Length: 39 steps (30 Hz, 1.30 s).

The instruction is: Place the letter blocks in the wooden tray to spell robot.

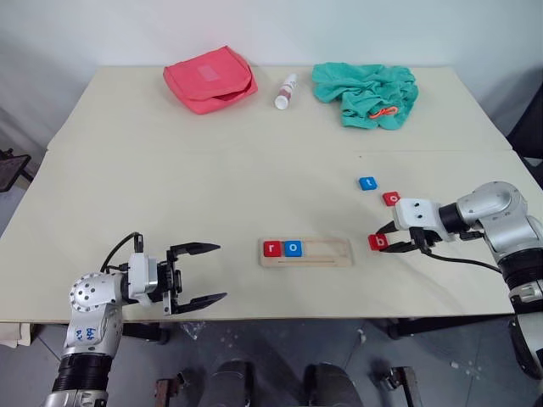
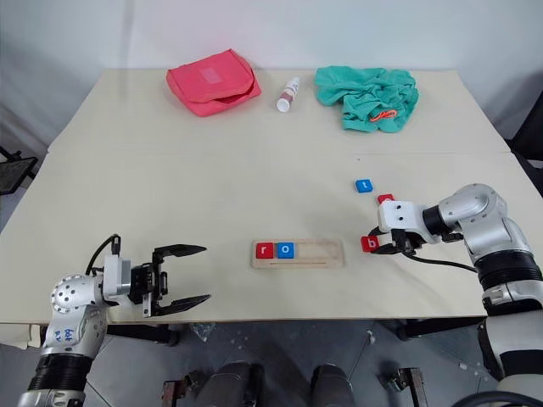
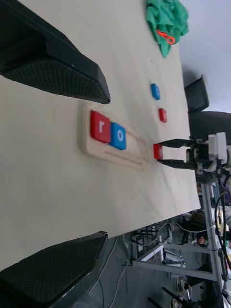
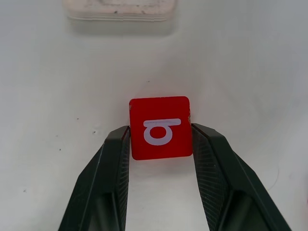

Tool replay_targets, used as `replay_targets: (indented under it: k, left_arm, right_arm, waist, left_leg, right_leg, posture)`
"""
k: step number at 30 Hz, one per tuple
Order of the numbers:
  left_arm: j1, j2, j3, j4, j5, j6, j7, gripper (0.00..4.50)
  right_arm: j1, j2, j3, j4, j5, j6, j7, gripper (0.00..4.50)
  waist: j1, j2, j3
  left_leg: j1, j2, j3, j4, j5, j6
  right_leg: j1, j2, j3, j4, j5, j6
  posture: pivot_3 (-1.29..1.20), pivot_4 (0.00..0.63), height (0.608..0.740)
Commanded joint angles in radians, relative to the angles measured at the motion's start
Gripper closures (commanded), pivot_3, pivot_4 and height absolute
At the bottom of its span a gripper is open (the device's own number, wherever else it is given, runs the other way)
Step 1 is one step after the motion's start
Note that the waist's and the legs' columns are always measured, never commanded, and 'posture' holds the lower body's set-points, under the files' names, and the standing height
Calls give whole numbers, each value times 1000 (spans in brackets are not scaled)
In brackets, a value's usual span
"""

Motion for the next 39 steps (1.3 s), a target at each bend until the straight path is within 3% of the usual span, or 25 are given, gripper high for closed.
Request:
replay_targets:
  k: [1,8,13,20,31,39]
  left_arm:
    - [-27,-2,-1,29,-13,-14,-18,0]
    - [-88,-5,-4,116,-8,-34,-57,0]
    - [-115,-15,-11,143,-2,-44,-67,0]
    - [-122,-20,-12,144,2,-49,-68,0]
    - [-109,-14,-7,133,1,-53,-62,0]
    - [-110,-15,-7,134,3,-57,-56,0]
  right_arm:
    - [-7,-7,-48,-151,48,182,4,3019]
    - [31,6,-75,-572,170,642,-27,3019]
    - [46,73,-24,-733,192,811,-115,3019]
    - [38,140,55,-761,165,863,-205,3019]
    - [23,155,119,-739,141,853,-239,3019]
    - [32,152,126,-777,147,871,-228,278]
  waist:
    - [0,1,1]
    - [3,3,2]
    - [5,3,2]
    - [2,3,2]
    - [1,3,2]
    - [1,3,2]
  left_leg:
    - [0,0,0,0,0,0]
    - [-3,0,-2,-1,0,0]
    - [-4,-1,-4,-1,0,0]
    - [-4,-2,-4,-1,0,0]
    - [-6,-2,-3,-1,0,0]
    - [-6,-2,-3,-1,0,0]
  right_leg:
    - [0,0,0,0,0,0]
    - [-4,0,-1,1,0,0]
    - [-4,0,-2,1,0,0]
    - [-5,-1,-2,3,0,0]
    - [-9,-1,-1,6,0,0]
    - [-9,-1,-1,6,0,0]
  posture:
    - [0,150,740]
    - [0,150,740]
    - [0,150,740]
    - [0,150,740]
    - [0,150,740]
    - [0,150,740]
